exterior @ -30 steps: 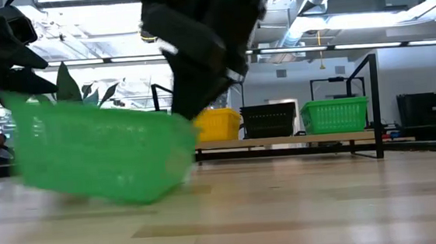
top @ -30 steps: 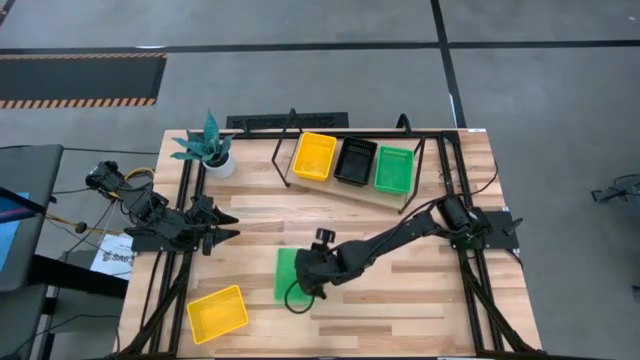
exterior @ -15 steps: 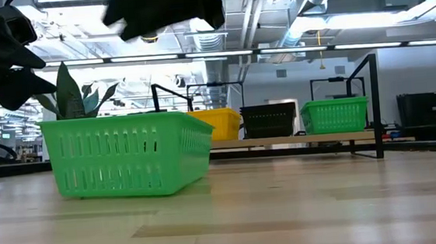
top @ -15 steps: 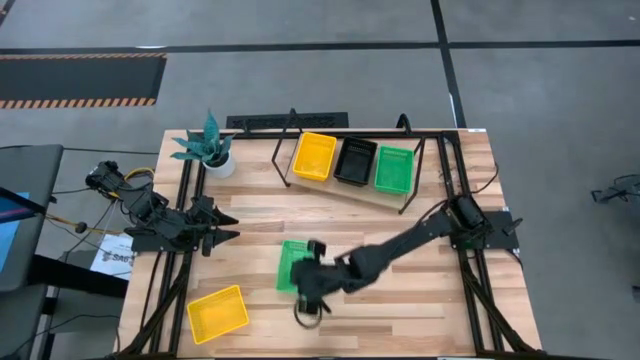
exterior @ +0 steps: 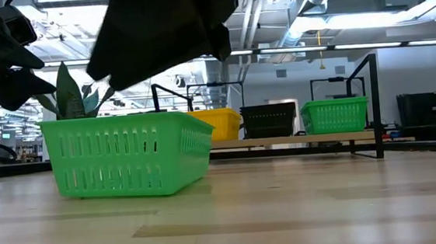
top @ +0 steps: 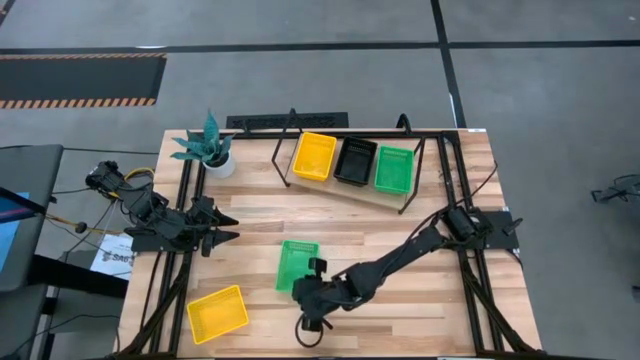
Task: Stack baskets on shelf by color
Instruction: Stack the green bin on top of the green bin on the shelf
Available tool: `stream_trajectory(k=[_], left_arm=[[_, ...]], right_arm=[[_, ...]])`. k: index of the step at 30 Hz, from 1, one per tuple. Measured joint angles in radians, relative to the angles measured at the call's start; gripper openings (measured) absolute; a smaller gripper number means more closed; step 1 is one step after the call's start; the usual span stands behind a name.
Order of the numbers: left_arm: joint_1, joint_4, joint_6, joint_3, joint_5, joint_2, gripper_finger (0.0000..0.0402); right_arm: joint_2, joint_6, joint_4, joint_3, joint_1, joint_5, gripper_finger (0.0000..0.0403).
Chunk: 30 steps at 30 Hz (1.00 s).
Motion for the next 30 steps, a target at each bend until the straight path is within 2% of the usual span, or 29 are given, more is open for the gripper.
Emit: stream_trajectory(k=[17,30], left_arm=[[0.000,-0.001,0.001,0.000,0.000,0.000,0.0221],[0.000,-0.027,-0.001,0.000,0.001,0.000,0.0221]], right_arm=[[0.000,-0.002,-0.022,0.000,-0.012,0.002,0.0132],[0.065,0.007,0.012,0.000,-0.023,-0.021,0.0127]])
